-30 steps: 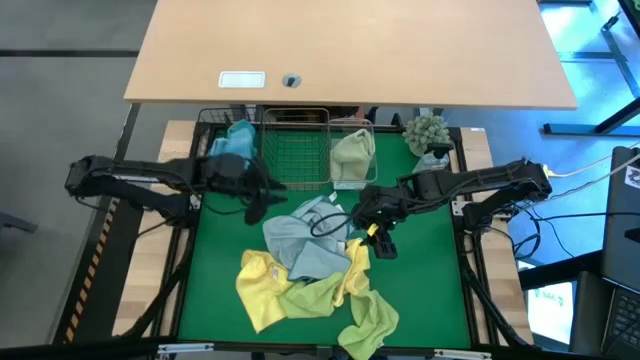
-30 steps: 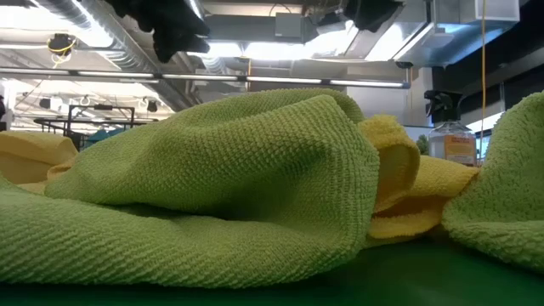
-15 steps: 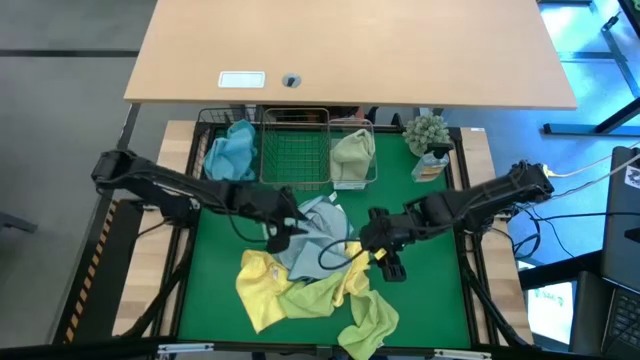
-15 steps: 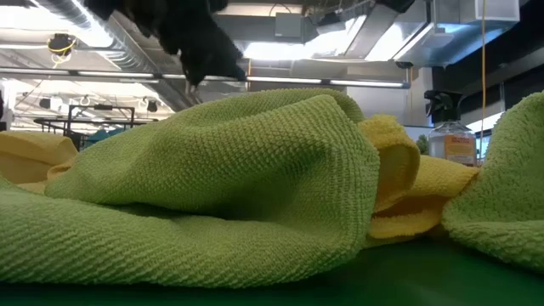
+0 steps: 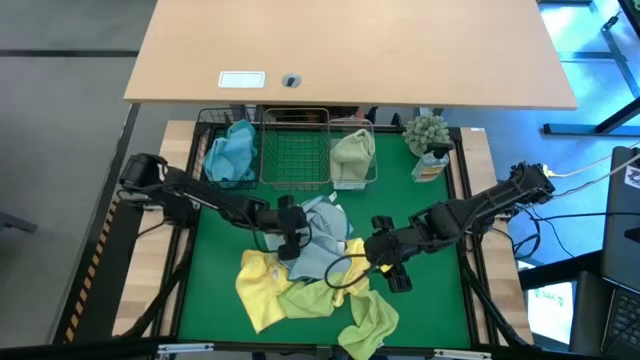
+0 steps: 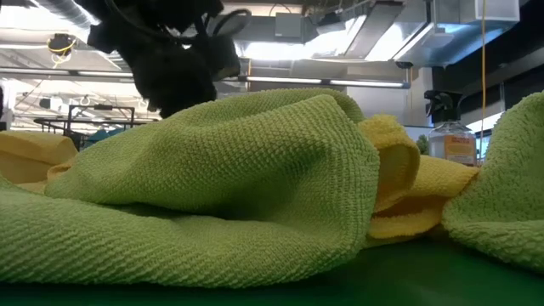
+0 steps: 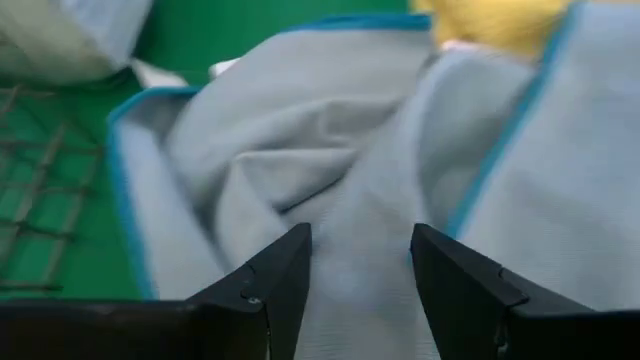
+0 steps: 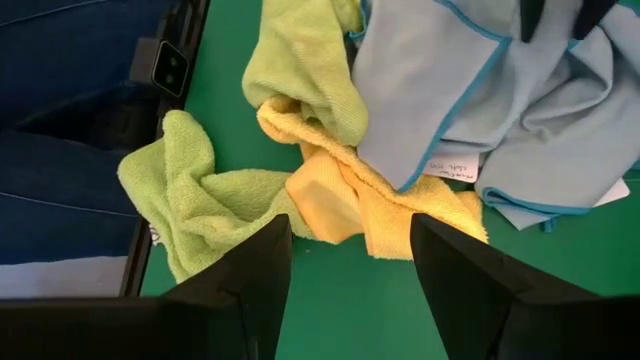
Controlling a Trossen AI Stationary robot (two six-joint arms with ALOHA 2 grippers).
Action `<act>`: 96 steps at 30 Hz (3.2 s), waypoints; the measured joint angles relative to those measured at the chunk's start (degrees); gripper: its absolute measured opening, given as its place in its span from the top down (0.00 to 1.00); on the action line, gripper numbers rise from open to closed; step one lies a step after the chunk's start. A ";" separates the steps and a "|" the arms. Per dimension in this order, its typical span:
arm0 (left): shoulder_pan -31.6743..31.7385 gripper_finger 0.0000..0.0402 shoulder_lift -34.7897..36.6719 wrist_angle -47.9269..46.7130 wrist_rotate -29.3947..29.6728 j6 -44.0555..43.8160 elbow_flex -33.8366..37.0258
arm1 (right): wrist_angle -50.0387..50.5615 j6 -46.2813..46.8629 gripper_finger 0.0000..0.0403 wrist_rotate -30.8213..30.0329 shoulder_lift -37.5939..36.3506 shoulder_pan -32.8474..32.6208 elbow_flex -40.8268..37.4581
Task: Sort microfiber towel by color & place in baskets
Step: Put the light blue microfiber cloth into the black wire basket
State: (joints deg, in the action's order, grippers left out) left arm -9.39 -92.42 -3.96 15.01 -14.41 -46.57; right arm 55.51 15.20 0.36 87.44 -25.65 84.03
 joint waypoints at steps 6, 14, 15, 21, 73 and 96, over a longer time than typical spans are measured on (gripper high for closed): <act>0.11 0.58 -0.55 -2.95 0.16 -0.36 -0.02 | -0.02 0.00 0.49 -0.01 0.00 0.13 0.00; 0.13 0.61 -0.55 -6.57 -1.19 -2.36 -0.02 | -0.02 0.00 0.49 -0.02 0.00 0.15 0.00; 0.13 0.63 -0.55 -6.61 -1.19 -2.40 -0.02 | -0.02 0.00 0.49 -0.02 0.00 0.15 0.00; 0.13 0.86 0.05 -6.48 -1.42 -2.58 -0.02 | -0.02 -0.02 0.49 -0.02 0.00 0.15 0.00; 9.10 1.00 48.94 -2.35 39.62 26.14 -18.47 | 0.17 -0.11 0.49 -2.95 0.00 0.15 0.00; 22.38 1.00 53.04 -47.01 45.03 -9.44 -6.25 | 0.16 -0.11 0.49 -2.95 0.00 0.15 0.00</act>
State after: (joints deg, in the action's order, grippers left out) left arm 12.99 -39.38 -50.98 60.04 -23.86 -52.82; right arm 55.67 15.09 -2.59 87.44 -25.50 84.03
